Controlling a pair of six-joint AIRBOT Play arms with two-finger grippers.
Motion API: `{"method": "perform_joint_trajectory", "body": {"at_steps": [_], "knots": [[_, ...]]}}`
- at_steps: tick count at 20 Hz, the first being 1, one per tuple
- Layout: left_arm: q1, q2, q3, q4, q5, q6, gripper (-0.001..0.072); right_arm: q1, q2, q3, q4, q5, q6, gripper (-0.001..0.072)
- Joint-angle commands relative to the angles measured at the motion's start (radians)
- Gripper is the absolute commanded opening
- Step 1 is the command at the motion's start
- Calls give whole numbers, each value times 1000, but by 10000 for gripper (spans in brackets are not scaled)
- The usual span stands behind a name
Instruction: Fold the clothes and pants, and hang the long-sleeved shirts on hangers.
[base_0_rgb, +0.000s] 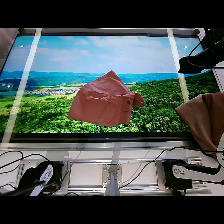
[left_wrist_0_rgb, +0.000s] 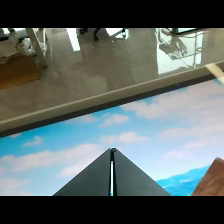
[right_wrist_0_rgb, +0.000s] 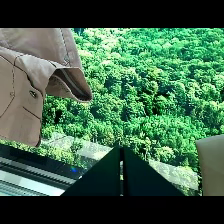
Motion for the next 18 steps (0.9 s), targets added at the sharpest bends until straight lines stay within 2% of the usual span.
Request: {"method": "perform_joint_trajectory", "body": {"at_steps": [1, 15, 18], "knots": [[1, -1, 0, 0, 0, 0, 11, 1, 0, 0, 0, 0, 0, 22], [1, -1, 0, -1, 0, 0, 11, 1, 0, 0, 0, -2, -1, 22], [1, -1, 0, -48, 0, -5, 11, 1, 0, 0, 0, -22, -1, 22]]}}
